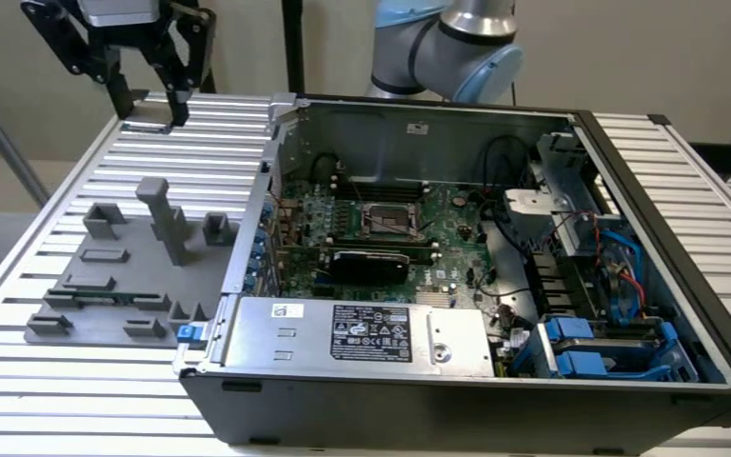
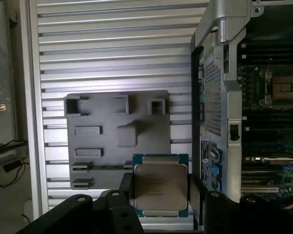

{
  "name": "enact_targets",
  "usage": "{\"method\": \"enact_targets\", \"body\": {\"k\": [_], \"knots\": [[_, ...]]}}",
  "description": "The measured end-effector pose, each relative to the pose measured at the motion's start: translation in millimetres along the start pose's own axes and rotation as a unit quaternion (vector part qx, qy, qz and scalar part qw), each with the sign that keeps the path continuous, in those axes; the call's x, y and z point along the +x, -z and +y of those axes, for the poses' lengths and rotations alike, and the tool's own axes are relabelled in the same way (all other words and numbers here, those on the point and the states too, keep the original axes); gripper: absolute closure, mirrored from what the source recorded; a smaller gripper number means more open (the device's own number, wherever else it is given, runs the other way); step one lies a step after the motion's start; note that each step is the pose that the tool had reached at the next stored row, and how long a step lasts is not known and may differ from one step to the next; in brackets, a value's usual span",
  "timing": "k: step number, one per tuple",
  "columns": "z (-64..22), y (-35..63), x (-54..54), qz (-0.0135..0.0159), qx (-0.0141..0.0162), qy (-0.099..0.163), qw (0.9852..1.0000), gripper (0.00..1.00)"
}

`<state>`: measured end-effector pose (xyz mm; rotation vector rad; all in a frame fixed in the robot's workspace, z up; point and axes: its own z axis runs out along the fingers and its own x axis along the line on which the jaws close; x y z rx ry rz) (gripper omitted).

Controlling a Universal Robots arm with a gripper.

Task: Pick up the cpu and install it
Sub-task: 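Pick up the cpu and move it towards the insertion slot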

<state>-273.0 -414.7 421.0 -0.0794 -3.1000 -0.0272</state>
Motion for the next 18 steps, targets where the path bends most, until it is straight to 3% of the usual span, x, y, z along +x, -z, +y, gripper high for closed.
{"method": "enact_targets", "body": {"k": [18], "knots": [[5.9, 2.8, -81.6, 0.0003, -0.0001, 0.000, 1.0000, 0.45]]}}
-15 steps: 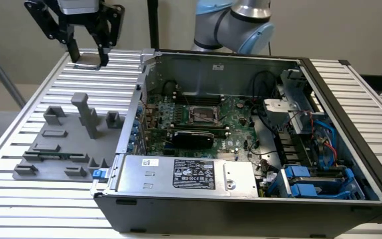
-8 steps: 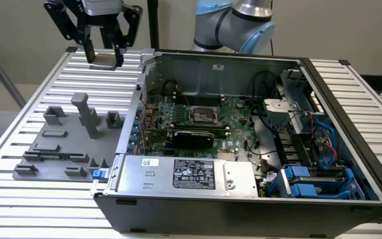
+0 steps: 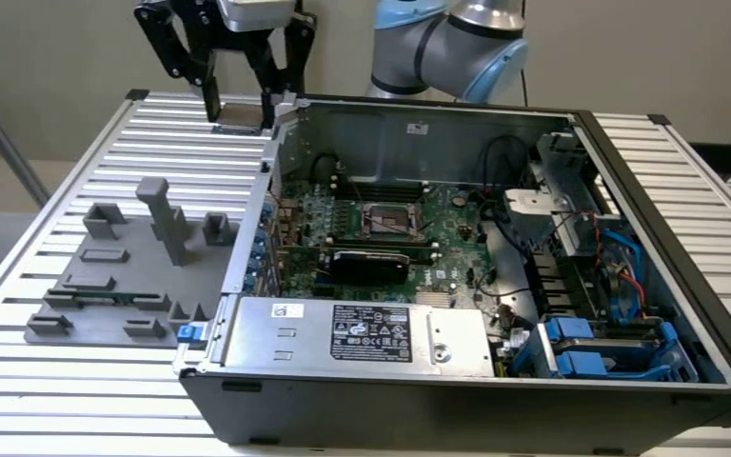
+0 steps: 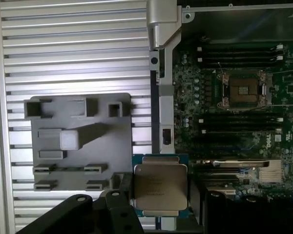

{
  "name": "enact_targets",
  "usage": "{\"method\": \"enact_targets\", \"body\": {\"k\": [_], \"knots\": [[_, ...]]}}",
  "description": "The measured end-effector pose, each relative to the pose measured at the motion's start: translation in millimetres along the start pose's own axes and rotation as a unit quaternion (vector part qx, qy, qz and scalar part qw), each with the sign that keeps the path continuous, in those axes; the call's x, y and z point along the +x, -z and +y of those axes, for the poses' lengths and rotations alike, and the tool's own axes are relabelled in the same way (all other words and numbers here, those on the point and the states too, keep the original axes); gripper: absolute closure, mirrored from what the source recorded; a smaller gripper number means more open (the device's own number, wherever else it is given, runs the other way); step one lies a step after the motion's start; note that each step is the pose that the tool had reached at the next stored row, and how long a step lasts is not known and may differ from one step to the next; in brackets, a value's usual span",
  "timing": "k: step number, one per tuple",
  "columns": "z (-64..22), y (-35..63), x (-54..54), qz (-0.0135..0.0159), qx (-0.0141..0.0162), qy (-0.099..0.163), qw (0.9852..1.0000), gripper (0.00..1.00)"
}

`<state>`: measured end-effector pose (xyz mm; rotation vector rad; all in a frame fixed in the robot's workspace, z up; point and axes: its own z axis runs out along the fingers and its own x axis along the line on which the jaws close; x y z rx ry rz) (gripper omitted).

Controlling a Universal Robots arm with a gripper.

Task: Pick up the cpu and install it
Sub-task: 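Pick up the cpu and move it towards the insertion slot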

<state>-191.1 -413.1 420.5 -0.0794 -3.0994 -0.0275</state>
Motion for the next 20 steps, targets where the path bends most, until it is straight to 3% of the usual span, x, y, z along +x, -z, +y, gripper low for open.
{"method": "enact_targets", "body": {"k": [8, 20], "knots": [[7.6, -4.9, -36.0, 0.0000, -0.0001, 0.000, 1.0000, 0.45], [31.2, -24.6, -90.2, 0.0000, -0.0001, 0.000, 1.0000, 0.45]]}}
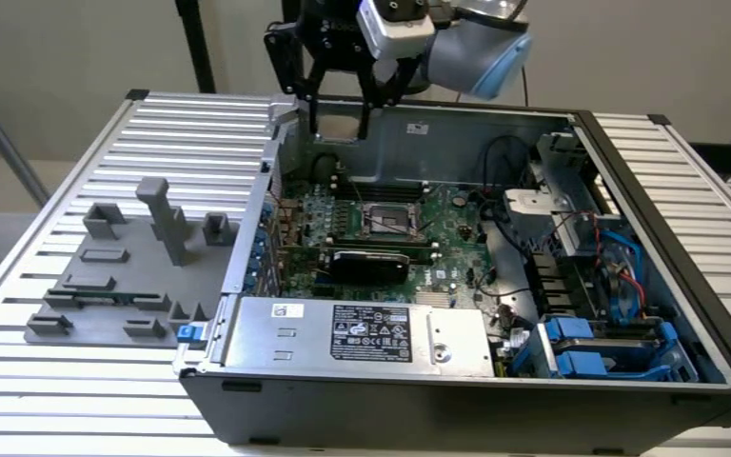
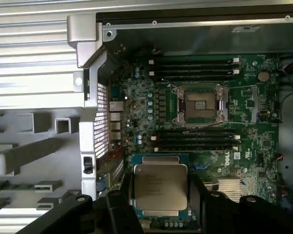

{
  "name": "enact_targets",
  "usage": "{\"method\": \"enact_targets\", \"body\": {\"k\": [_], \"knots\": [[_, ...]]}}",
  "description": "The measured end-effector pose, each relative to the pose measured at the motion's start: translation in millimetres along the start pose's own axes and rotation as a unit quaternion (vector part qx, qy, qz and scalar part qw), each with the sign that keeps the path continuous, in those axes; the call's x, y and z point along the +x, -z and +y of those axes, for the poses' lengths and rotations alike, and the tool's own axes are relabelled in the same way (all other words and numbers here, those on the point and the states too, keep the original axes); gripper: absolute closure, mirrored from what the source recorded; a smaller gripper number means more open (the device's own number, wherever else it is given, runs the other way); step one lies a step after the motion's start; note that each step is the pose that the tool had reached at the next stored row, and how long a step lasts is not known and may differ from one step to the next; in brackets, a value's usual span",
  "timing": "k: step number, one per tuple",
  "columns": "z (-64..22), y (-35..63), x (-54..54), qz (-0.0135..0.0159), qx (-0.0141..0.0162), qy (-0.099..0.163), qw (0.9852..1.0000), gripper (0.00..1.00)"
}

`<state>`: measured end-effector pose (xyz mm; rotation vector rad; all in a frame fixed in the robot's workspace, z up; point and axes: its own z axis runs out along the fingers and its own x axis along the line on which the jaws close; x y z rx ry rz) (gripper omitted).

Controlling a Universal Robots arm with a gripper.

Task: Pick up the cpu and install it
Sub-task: 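Pick up the cpu and move it towards the insertion slot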

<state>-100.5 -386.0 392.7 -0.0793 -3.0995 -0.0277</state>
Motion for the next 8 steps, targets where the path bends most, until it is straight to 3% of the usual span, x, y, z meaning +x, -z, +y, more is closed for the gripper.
{"method": "enact_targets", "body": {"k": [8], "knots": [[17.7, -13.4, -35.1, 0.0000, 0.0000, 0.000, 1.0000, 0.45]]}}
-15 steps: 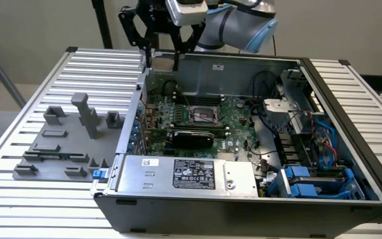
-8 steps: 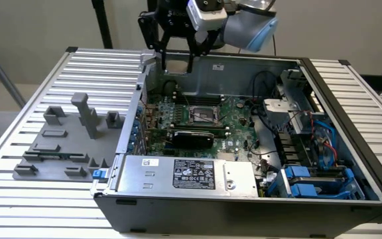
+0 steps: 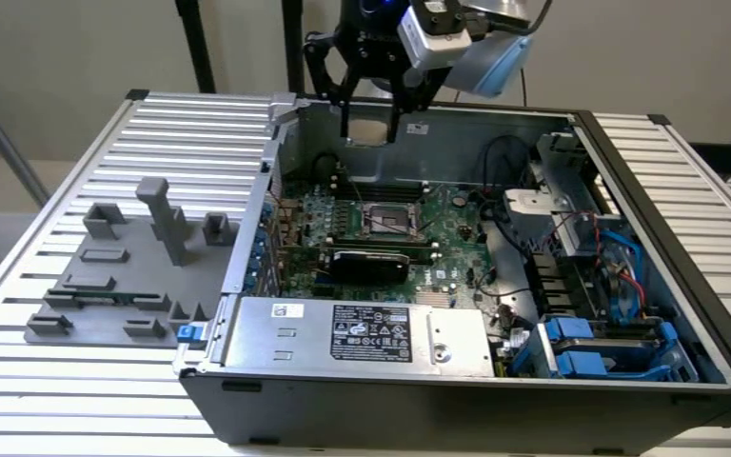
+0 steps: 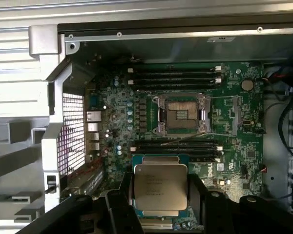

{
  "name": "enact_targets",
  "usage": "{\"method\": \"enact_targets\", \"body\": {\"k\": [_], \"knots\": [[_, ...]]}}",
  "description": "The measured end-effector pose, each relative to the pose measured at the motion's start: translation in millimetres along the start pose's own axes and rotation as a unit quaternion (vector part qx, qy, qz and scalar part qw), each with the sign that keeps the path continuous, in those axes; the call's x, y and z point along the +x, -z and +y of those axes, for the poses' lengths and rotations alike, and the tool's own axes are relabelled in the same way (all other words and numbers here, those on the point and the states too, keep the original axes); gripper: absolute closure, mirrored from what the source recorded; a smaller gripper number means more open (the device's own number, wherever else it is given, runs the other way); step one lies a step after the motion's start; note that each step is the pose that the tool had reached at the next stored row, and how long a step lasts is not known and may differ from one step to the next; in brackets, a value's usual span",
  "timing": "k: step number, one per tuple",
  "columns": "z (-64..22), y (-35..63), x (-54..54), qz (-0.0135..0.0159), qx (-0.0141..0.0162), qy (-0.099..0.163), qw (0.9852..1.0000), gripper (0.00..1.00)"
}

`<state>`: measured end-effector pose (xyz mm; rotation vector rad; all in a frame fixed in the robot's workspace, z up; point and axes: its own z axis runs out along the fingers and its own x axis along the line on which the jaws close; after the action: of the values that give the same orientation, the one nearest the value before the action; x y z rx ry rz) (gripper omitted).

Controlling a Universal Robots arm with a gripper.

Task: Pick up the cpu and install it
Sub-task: 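Pick up the cpu and move it towards the insertion slot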

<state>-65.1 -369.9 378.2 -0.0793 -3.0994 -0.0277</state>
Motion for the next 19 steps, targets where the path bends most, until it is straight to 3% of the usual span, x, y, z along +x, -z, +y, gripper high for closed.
{"method": "enact_targets", "body": {"k": [5, 15, 19], "knots": [[14.2, -8.8, -14.8, 0.0000, 0.0000, 0.000, 1.0000, 0.45], [52.2, -27.2, -26.7, 0.0000, 0.0000, 0.000, 1.0000, 0.45], [57.4, -34.3, -32.6, 0.0000, 0.0002, 0.000, 1.0000, 0.45]]}}
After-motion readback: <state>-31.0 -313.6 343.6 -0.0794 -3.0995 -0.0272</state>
